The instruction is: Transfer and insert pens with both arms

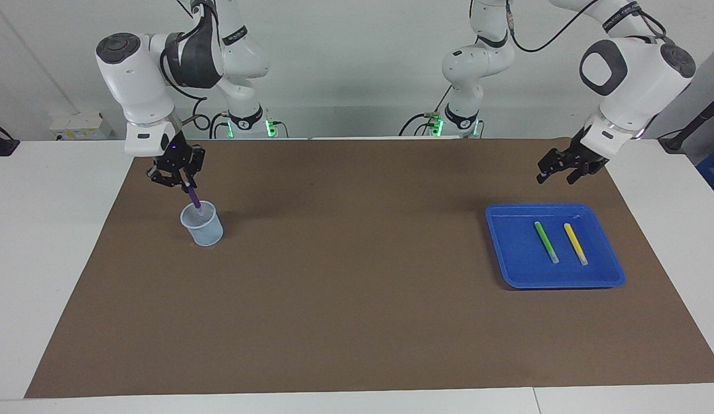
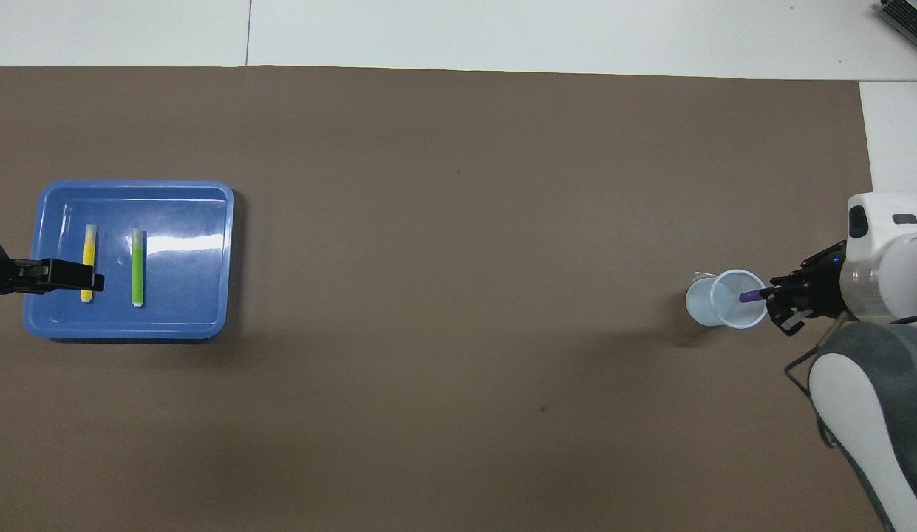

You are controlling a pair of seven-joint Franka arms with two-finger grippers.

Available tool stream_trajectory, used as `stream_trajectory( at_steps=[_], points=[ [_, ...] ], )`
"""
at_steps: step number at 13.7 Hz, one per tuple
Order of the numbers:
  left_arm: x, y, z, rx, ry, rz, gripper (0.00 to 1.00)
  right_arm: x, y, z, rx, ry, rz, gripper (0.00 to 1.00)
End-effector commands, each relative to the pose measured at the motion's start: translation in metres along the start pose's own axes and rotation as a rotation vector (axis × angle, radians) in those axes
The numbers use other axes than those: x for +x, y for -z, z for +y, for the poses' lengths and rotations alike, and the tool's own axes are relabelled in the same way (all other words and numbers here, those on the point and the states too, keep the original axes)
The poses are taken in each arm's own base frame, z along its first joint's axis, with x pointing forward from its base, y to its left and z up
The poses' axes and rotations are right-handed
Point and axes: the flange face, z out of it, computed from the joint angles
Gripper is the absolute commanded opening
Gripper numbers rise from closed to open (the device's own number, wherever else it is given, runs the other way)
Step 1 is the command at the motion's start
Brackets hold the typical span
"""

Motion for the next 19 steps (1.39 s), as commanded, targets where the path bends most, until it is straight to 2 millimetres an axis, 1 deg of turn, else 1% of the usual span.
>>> stream_trajectory(
  at_steps=[1, 2, 3, 4, 7, 8, 11, 13, 15, 16, 17, 18, 19],
  points=[
    [0.006, -0.032, -0.014, 0.038, -0.045, 0.049, 0.99, -0.011, -0.002, -0.005, -0.027, 0.011, -0.005, 0.37],
    [0.012, -0.042, -0.018, 0.041, -0.053, 0.063, 0.99, -0.012, -0.002, -0.005, -0.024, 0.008, -0.006, 0.53],
    [0.018, -0.053, -0.021, 0.041, -0.053, 0.072, 0.98, -0.011, -0.002, -0.005, -0.025, 0.008, -0.005, 0.74],
    [0.022, -0.062, -0.024, 0.043, -0.051, 0.082, 0.98, -0.011, -0.002, -0.005, -0.025, 0.008, -0.005, 0.8],
    [0.036, -0.097, -0.031, 0.04, -0.049, 0.097, 0.94, -0.008, 0.001, -0.005, 0.01, -0.031, 0.025, 0.81],
    [0.039, -0.107, -0.032, 0.037, -0.048, 0.097, 0.93, -0.003, 0.005, -0.007, 0.048, -0.061, 0.074, 0.81],
    [0.044, -0.127, -0.033, 0.037, -0.047, 0.106, 0.89, 0.01, 0.016, -0.013, 0.114, -0.146, 0.164, 0.81],
    [0.045, -0.147, -0.034, 0.037, -0.046, 0.109, 0.88, 0.022, 0.032, -0.019, 0.184, -0.242, 0.21, 0.81],
    [0.043, -0.16, -0.034, 0.039, -0.046, 0.116, 0.87, 0.036, 0.048, -0.03, 0.271, -0.354, 0.259, 0.81],
    [0.043, -0.162, -0.034, 0.039, -0.044, 0.118, 0.86, 0.044, 0.052, -0.038, 0.296, -0.402, 0.263, 0.81],
    [0.043, -0.168, -0.035, 0.037, -0.044, 0.114, 0.86, 0.054, 0.06, -0.046, 0.318, -0.444, 0.274, 0.81],
    [0.043, -0.171, -0.035, 0.036, -0.043, 0.113, 0.85, 0.057, 0.066, -0.048, 0.338, -0.503, 0.284, 0.81],
    [0.043, -0.173, -0.036, 0.037, -0.043, 0.111, 0.8, 0.062, 0.07, -0.051, 0.367, -0.56, 0.289, 0.81]
  ],
)
